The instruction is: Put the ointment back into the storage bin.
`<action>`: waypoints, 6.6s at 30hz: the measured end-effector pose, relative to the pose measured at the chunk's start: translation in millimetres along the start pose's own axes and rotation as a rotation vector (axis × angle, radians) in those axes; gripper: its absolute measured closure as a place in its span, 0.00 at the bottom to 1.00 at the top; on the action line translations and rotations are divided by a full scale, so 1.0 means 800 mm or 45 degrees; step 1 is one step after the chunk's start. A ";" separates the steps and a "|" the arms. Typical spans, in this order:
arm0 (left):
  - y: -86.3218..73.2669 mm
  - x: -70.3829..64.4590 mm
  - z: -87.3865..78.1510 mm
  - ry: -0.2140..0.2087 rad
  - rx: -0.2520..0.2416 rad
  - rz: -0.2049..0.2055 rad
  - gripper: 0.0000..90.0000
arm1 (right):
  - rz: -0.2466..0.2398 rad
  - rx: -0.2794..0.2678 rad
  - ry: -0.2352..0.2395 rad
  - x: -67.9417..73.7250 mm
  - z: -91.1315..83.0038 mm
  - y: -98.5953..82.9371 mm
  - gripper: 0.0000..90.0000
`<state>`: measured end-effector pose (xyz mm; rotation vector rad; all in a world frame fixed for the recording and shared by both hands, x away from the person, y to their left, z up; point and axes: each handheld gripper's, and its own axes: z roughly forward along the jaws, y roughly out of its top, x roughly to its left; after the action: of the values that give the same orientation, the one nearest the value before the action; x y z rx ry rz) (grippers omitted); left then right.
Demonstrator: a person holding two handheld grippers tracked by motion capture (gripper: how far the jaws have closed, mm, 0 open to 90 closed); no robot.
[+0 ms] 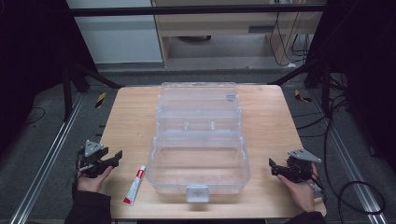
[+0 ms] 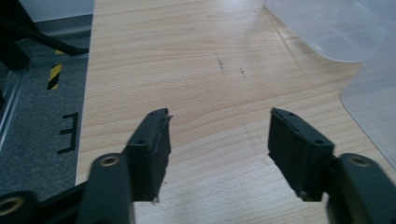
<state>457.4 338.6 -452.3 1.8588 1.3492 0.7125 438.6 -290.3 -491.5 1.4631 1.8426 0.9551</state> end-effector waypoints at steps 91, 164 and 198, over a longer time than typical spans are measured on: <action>0.025 -0.098 0.024 -0.338 0.791 0.333 0.65 | -0.172 0.116 0.043 0.016 0.014 -0.008 0.15; 0.151 -0.115 -0.067 -0.444 0.465 0.661 0.78 | -0.218 0.143 0.039 0.016 0.016 -0.010 0.16; 0.194 -0.226 -0.036 -0.791 0.620 1.181 0.78 | -0.237 0.150 0.042 0.015 0.018 -0.010 0.16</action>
<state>467.3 142.9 -313.6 2.8028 0.2095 0.1520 442.9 -277.1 -506.3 1.3213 2.0487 0.7962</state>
